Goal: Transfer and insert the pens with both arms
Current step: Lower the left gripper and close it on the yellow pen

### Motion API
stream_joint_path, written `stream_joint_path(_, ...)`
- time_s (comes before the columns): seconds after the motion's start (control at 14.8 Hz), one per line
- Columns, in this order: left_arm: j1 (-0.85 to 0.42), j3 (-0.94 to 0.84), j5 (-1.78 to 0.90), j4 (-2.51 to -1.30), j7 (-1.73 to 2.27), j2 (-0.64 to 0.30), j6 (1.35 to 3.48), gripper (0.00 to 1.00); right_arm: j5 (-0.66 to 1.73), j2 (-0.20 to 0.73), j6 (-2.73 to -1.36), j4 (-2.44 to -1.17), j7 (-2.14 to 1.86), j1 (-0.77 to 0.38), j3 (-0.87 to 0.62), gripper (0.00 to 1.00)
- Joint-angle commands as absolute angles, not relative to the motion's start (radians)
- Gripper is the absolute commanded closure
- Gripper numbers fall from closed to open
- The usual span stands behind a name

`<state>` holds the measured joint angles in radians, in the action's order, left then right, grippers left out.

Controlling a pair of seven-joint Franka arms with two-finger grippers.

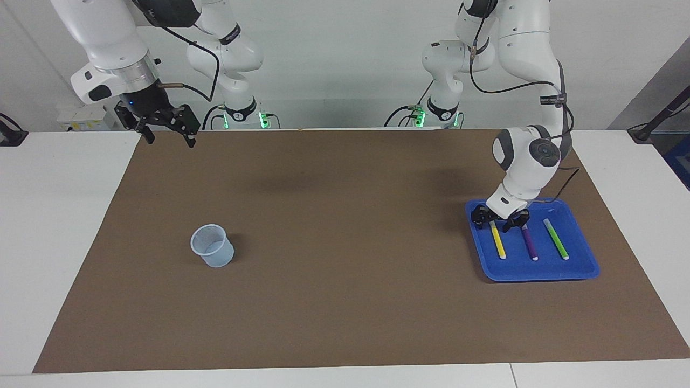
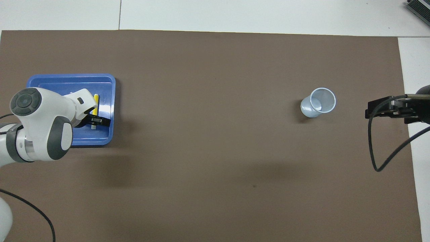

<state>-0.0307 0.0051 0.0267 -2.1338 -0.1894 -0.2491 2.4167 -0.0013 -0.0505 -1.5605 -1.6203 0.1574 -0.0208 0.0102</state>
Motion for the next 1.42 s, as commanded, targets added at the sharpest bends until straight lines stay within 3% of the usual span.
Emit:
stream_joint_path(0.0, -0.031, 0.006, 0.04, -2.175, -0.196, -0.239, 2.438, 0.55, 0.02, -0.064, -1.557, -1.632, 0.14, -0.021, 0.017, 0.0)
stream_joint_path(0.47, -0.022, 0.006, 0.04, -2.168, -0.184, -0.239, 2.428, 0.99, 0.02, -0.064, -1.557, -1.632, 0.14, -0.021, 0.02, 0.0)
stream_joint_path(1.35, -0.025, 0.003, 0.034, -2.114, -0.183, -0.236, 2.356, 1.0, 0.02, -0.064, -1.557, -1.632, 0.141, -0.021, 0.018, 0.0)
